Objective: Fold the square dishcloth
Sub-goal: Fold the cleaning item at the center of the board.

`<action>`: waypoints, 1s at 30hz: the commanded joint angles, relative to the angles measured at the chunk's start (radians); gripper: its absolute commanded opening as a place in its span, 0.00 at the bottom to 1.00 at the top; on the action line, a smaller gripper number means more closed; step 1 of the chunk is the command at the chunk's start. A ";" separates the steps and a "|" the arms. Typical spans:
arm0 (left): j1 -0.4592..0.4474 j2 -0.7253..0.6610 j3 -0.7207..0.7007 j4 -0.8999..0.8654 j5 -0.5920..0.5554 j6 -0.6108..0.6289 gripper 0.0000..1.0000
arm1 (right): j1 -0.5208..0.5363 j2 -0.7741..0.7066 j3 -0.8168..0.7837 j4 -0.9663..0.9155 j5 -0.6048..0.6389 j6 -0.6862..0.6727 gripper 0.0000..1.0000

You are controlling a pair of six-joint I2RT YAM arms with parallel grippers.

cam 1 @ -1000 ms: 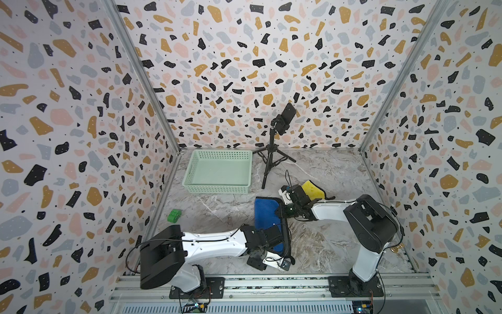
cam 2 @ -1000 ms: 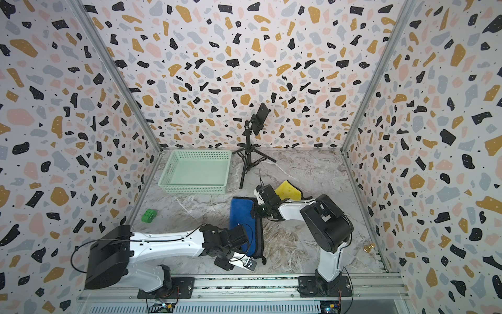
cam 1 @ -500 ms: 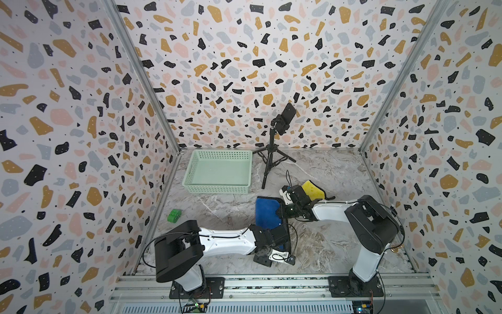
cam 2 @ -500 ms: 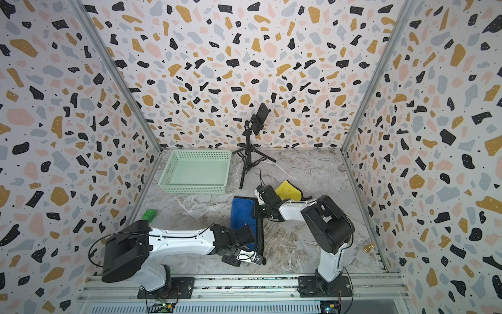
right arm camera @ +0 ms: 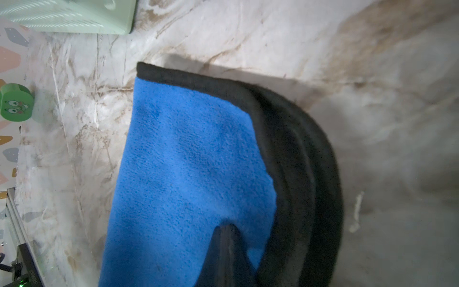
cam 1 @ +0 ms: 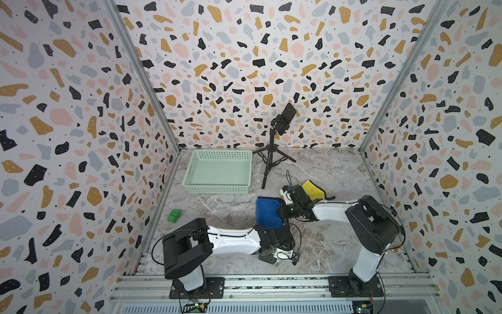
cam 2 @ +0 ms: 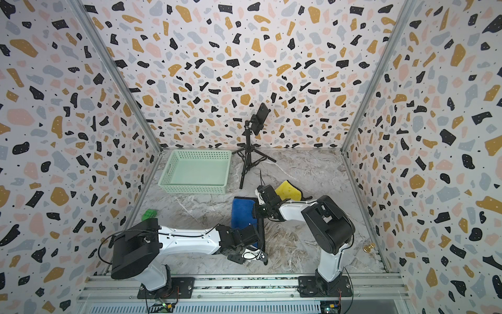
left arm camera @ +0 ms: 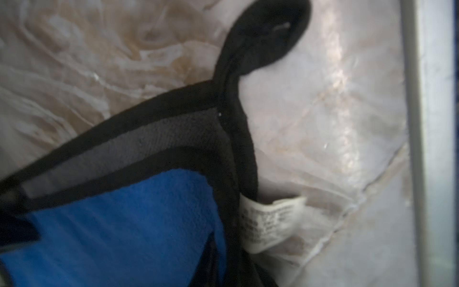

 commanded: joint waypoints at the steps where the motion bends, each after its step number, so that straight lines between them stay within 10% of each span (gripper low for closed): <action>1: -0.002 0.022 -0.020 -0.094 0.010 0.008 0.00 | -0.004 -0.025 -0.028 -0.100 0.044 -0.017 0.00; 16: -0.004 -0.203 -0.018 -0.307 0.104 0.028 0.00 | 0.099 -0.201 -0.045 -0.111 0.015 -0.060 0.00; 30: -0.004 -0.369 -0.033 -0.478 0.176 0.053 0.00 | 0.313 -0.056 -0.075 -0.070 -0.179 -0.017 0.00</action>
